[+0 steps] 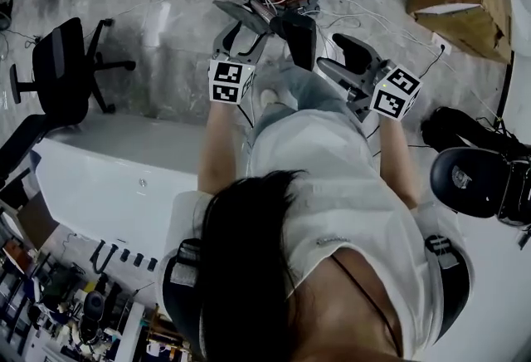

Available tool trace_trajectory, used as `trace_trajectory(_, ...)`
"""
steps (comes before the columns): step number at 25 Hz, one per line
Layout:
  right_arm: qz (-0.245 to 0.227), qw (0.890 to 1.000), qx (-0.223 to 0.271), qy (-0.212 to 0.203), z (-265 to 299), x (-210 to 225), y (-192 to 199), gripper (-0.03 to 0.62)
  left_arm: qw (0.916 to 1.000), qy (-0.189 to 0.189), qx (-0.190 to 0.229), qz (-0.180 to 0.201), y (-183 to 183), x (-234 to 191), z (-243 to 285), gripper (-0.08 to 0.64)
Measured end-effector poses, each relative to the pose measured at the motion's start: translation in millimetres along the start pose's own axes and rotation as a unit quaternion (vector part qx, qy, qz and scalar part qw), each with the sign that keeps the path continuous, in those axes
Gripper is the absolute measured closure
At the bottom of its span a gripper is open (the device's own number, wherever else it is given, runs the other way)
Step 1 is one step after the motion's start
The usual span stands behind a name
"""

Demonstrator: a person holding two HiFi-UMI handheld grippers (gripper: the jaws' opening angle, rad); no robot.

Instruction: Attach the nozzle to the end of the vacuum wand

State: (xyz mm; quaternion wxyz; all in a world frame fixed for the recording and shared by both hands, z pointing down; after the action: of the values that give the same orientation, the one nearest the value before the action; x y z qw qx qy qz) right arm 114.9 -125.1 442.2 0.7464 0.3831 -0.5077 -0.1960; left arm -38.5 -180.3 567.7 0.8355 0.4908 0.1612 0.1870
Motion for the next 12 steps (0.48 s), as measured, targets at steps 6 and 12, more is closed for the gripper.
trace_trajectory(6, -0.004, 0.999, 0.017, 0.042, -13.1, 5.7, 4.0, 0.268, 0.9990, -0.015, 0.016, -0.039, -12.7, 3.9, -28.4, 0.302)
trace_trajectory(12, -0.006, 0.996, 0.037, 0.077, -19.6, 11.8, 6.2, 0.270, 0.9952, -0.021, 0.012, -0.095, -16.3, 6.9, -52.5, 0.302)
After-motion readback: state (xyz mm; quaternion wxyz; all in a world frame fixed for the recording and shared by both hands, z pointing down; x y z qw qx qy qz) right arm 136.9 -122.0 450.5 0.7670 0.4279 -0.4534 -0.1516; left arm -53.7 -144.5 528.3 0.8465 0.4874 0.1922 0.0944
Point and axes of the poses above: the fingertips, and each gripper's own axes: z forward along the fingers, x to its right, y out of its underside, the point moved 1 cm from there along -z, backward along the fingers, and after that the axes turned 8 degrees about -y, right-handed, at the moved point
